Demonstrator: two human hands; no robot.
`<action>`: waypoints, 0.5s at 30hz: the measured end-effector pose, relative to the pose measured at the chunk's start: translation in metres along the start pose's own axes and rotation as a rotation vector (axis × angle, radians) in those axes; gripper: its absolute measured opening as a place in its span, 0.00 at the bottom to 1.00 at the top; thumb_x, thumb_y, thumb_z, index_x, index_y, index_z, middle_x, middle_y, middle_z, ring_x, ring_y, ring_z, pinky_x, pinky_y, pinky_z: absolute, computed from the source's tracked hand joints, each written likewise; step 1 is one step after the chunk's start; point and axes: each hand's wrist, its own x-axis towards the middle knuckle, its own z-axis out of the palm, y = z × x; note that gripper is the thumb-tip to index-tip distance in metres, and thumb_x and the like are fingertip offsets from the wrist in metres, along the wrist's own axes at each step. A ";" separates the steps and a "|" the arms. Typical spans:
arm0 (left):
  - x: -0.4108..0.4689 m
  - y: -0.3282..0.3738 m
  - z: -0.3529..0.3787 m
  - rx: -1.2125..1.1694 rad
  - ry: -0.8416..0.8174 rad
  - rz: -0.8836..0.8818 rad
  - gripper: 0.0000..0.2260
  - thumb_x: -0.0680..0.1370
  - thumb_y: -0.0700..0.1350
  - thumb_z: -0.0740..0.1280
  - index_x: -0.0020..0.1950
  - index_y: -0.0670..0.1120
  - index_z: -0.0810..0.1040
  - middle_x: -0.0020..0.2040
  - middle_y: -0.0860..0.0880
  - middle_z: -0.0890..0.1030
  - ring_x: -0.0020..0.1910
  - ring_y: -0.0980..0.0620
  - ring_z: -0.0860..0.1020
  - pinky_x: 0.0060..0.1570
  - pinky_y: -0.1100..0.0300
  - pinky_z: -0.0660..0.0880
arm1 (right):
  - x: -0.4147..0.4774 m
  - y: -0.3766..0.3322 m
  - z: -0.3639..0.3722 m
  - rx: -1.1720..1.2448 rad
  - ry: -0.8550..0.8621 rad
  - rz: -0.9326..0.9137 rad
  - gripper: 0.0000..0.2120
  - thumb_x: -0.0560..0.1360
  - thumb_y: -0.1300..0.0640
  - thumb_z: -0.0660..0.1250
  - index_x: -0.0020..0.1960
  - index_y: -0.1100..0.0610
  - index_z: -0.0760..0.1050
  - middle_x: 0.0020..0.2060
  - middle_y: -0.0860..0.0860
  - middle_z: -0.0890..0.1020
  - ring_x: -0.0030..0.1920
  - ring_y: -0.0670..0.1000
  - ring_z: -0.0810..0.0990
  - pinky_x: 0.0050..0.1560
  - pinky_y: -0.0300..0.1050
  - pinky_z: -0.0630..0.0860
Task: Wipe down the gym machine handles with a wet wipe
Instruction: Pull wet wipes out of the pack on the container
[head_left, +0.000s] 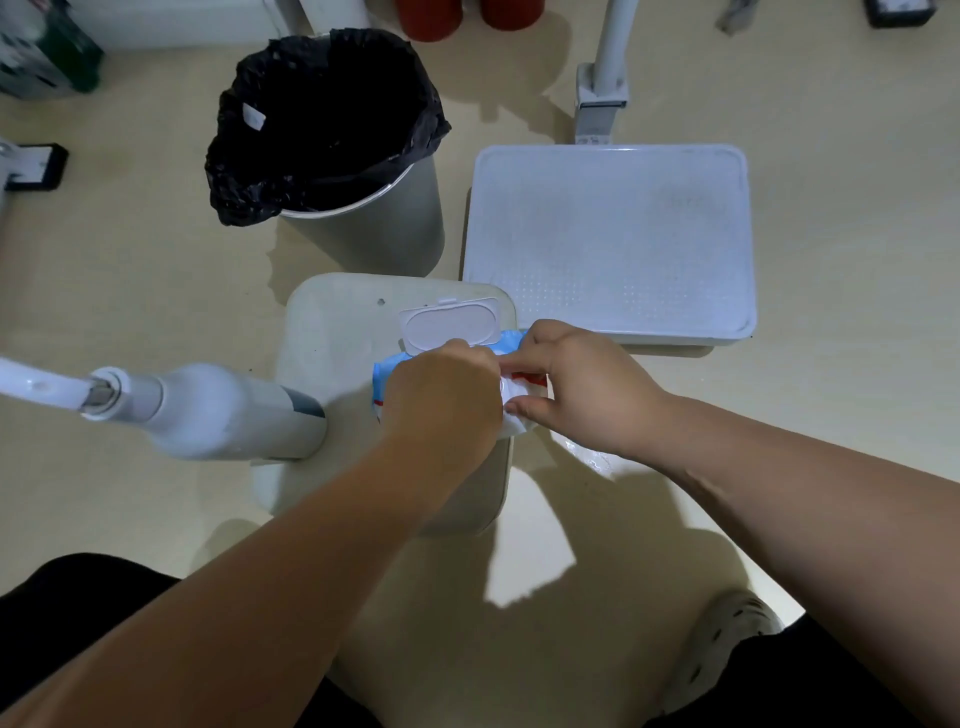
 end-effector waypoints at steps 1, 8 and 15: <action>0.002 0.001 0.001 0.029 -0.021 -0.005 0.15 0.80 0.54 0.58 0.59 0.46 0.75 0.45 0.50 0.69 0.43 0.48 0.73 0.48 0.56 0.75 | -0.001 -0.001 0.000 -0.003 0.003 -0.010 0.17 0.73 0.50 0.71 0.62 0.43 0.79 0.46 0.51 0.75 0.46 0.54 0.77 0.47 0.51 0.76; 0.004 0.003 0.008 0.048 0.000 -0.038 0.11 0.80 0.49 0.64 0.60 0.46 0.74 0.50 0.49 0.76 0.42 0.51 0.68 0.44 0.59 0.66 | -0.006 0.002 0.004 -0.011 0.014 -0.011 0.19 0.75 0.48 0.70 0.65 0.40 0.76 0.49 0.51 0.74 0.48 0.53 0.76 0.46 0.49 0.75; -0.002 -0.008 0.011 -0.011 0.001 -0.014 0.16 0.78 0.51 0.69 0.62 0.44 0.74 0.56 0.47 0.78 0.53 0.49 0.78 0.56 0.56 0.77 | -0.007 0.000 0.005 -0.094 0.035 -0.003 0.19 0.76 0.43 0.66 0.66 0.40 0.75 0.53 0.50 0.75 0.52 0.55 0.77 0.48 0.50 0.77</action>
